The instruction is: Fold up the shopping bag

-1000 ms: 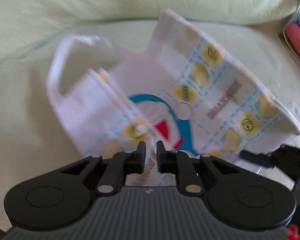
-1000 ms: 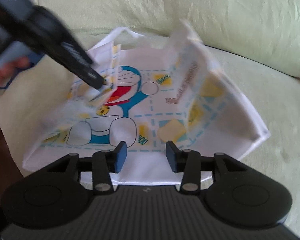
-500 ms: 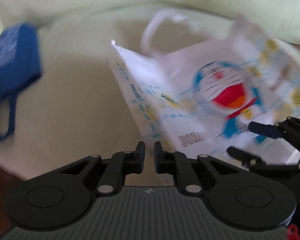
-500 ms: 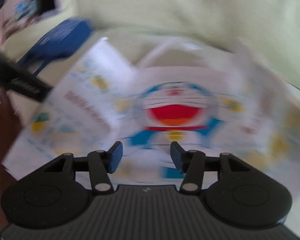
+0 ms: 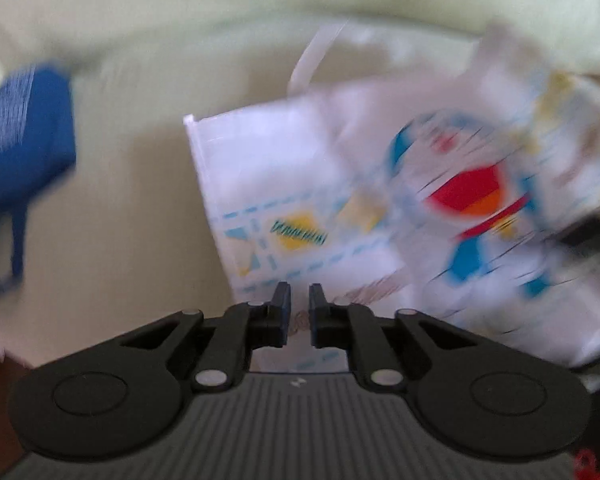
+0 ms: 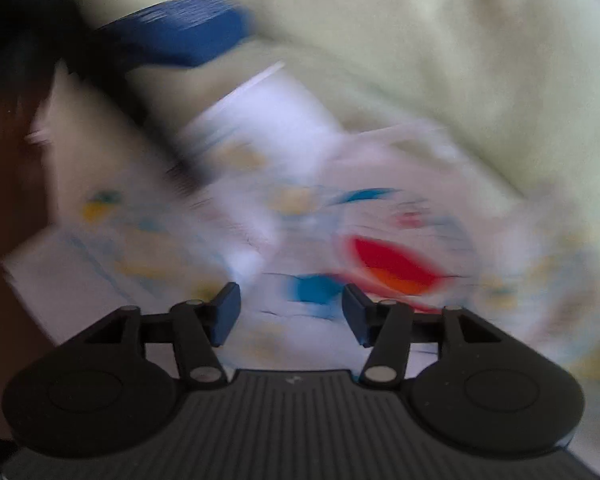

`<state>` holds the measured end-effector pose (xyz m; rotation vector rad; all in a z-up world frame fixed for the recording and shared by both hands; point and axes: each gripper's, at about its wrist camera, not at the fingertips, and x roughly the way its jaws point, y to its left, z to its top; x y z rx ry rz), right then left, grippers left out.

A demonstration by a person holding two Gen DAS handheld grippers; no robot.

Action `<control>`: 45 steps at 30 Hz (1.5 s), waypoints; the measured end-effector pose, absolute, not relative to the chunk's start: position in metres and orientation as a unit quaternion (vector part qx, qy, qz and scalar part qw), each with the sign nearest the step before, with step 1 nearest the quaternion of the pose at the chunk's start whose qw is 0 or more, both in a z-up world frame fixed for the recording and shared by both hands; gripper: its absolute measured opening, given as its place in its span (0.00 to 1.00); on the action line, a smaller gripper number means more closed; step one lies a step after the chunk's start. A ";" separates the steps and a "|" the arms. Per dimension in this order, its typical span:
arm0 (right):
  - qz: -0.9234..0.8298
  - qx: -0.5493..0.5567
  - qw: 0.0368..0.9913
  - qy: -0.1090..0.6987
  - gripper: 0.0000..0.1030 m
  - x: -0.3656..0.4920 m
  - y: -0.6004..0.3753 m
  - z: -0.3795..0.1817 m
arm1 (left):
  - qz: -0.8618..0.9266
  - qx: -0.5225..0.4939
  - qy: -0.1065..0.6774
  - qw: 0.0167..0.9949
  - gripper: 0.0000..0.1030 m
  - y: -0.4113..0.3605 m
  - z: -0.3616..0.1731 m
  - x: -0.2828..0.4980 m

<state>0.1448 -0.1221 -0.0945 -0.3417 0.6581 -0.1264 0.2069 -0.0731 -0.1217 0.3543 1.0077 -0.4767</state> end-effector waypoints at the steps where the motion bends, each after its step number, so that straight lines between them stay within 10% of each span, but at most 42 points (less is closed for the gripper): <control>1: -0.091 -0.166 0.932 0.309 0.51 0.138 -0.139 -0.087 | -0.223 0.166 0.467 0.839 0.08 -0.070 -0.125 0.204; 12: -0.149 0.013 0.929 0.340 0.53 0.112 -0.263 -0.123 | -0.241 0.143 0.422 0.862 0.07 -0.058 -0.136 0.206; 29: 0.090 -0.496 0.794 0.339 0.71 0.041 -0.167 -0.128 | -0.229 0.198 0.419 0.856 0.06 -0.077 -0.134 0.195; 34: -0.057 -0.359 0.854 0.373 0.12 0.080 -0.205 -0.126 | -0.240 0.213 0.407 0.855 0.05 -0.091 -0.131 0.207; 45: -0.155 -0.283 0.859 0.398 0.12 0.089 -0.311 -0.112 | -0.343 0.214 0.385 0.830 0.12 -0.206 -0.117 0.234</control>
